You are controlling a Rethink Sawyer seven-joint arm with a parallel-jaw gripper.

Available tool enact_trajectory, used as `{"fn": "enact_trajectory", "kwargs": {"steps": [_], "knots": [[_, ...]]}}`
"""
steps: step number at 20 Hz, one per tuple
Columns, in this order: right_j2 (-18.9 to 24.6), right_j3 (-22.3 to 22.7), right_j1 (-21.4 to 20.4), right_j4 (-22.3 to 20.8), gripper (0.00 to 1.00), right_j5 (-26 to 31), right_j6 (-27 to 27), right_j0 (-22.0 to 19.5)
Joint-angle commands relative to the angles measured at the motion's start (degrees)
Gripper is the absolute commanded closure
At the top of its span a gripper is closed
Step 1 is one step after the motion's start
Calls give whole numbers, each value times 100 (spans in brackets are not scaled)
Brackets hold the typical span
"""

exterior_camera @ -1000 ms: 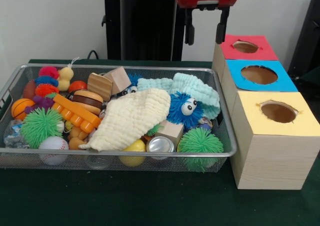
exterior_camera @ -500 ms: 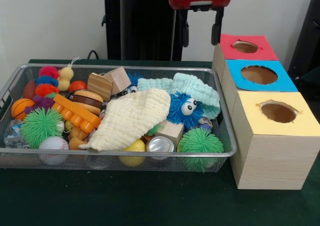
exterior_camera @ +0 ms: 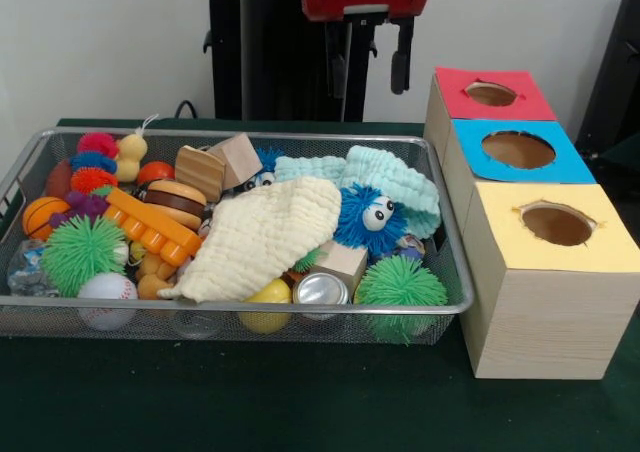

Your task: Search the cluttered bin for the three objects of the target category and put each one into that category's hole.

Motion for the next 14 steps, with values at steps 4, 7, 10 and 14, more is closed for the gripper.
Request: {"fn": "enact_trajectory", "kwargs": {"steps": [4, 7, 10, 14], "knots": [[583, 460, 29, -365, 0, -139, -578, -239], [607, 518, -31, -390, 0, -153, -542, -273], [633, 591, -66, -435, 0, -236, -503, -310], [641, 697, -108, -496, 0, -314, -430, -350]]}}
